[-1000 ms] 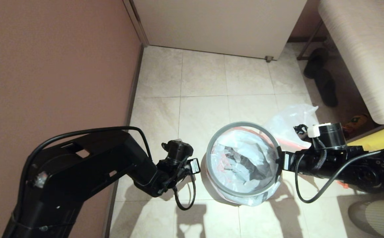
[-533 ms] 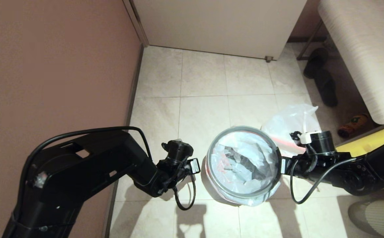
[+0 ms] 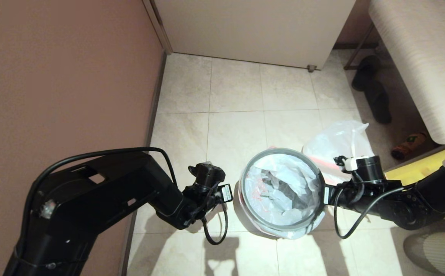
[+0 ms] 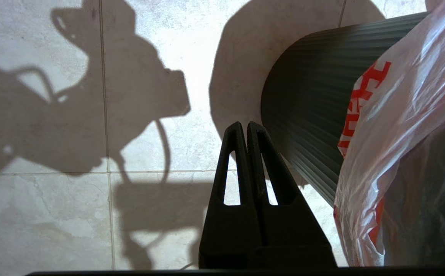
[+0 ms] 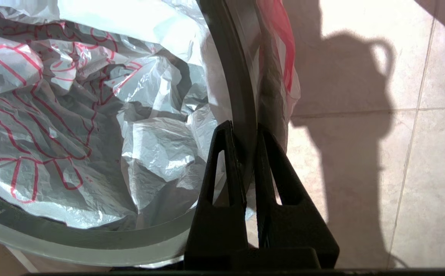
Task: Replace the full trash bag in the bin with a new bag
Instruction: Place the trash can ring on the trash can
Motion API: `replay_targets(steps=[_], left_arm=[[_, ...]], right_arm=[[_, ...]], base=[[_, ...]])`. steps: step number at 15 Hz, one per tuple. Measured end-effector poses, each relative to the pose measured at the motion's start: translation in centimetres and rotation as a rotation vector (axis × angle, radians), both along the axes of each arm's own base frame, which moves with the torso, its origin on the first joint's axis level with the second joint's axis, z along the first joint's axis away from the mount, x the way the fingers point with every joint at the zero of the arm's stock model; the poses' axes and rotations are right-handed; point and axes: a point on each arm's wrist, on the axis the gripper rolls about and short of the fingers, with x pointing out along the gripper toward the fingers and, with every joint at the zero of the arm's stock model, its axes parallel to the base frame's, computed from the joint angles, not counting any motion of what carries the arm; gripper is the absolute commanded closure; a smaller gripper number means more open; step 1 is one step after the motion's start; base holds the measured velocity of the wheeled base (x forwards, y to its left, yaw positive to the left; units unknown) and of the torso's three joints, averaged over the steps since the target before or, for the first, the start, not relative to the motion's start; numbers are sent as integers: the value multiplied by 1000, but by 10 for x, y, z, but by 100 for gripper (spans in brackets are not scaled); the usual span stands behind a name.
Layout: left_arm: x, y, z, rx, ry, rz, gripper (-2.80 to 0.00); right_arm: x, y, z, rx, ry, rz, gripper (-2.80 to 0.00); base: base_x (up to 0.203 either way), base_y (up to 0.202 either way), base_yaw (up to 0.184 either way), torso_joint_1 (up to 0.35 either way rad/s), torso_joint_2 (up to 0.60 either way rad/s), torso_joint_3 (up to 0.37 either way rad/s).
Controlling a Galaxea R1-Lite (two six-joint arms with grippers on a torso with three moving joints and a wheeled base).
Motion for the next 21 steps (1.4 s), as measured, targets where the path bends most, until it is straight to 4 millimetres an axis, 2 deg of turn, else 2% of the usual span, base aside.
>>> replay_targets(steps=[5,8,14,21], left_arm=[[-1,-2,-4,18,-15,-4,0],[-1,-2,-6,27,-12,-7,0],[-1,-2,-7,28,-10,-7,0],[-1,-2,-7,28,-10,-7,0]], right_arm=[[5,-3,-4,-112,-71,-42,0],[-3,-4,-6,-121,-76,-41,0],[-25,-1,5,-114,-82,-19,0],[-26,8,-13,-113,-29,4,0]], base=[[0,0,0,0,0,0],[0,0,0,0,0,0],[0,0,0,0,0,0],[0,0,0,0,0,0]])
